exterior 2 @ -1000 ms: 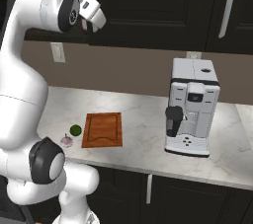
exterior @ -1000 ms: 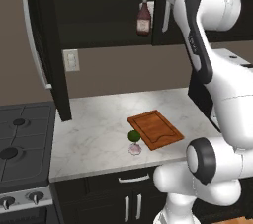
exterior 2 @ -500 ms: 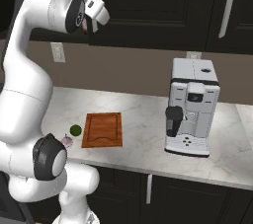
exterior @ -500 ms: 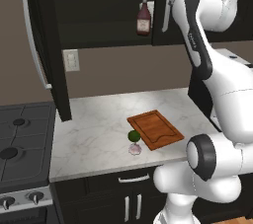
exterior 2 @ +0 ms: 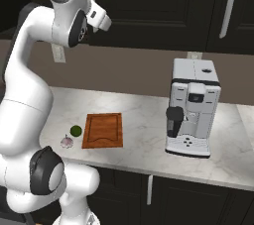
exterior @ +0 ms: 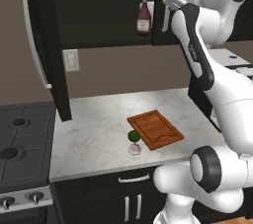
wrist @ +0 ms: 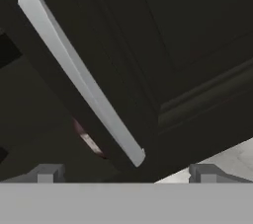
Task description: Open the cabinet. Place the bowl and condiment on the counter. Then place the lime and garlic on the cutting board.
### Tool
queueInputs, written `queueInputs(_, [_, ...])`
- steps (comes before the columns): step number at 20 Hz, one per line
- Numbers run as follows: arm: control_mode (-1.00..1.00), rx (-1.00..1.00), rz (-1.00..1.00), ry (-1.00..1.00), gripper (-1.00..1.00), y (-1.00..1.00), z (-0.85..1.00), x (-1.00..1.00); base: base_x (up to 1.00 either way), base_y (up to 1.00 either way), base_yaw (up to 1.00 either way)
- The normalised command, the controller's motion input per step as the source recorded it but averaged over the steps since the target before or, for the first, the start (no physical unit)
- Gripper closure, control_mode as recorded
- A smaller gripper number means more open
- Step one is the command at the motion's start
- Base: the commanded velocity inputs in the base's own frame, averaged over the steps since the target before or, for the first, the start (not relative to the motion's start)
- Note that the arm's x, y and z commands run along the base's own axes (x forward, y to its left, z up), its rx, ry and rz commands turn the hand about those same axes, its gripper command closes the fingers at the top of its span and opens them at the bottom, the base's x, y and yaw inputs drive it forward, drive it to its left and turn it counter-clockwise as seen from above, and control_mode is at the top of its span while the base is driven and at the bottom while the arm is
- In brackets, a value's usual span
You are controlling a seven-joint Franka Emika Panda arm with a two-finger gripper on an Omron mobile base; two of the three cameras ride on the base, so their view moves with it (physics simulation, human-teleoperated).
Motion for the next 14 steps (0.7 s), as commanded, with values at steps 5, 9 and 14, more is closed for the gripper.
queueInputs(5, [-1.00,0.00,0.02,0.00,-1.00,0.00,-0.07,0.22,0.00,0.00,0.00])
queueInputs(9, [-1.00,0.00,0.00,0.00,-1.00,0.00,-0.04,0.32,0.00,0.00,0.00])
queueInputs(14, [-1.00,0.00,0.00,0.00,-1.00,0.00,-0.05,0.33,0.00,0.00,0.00])
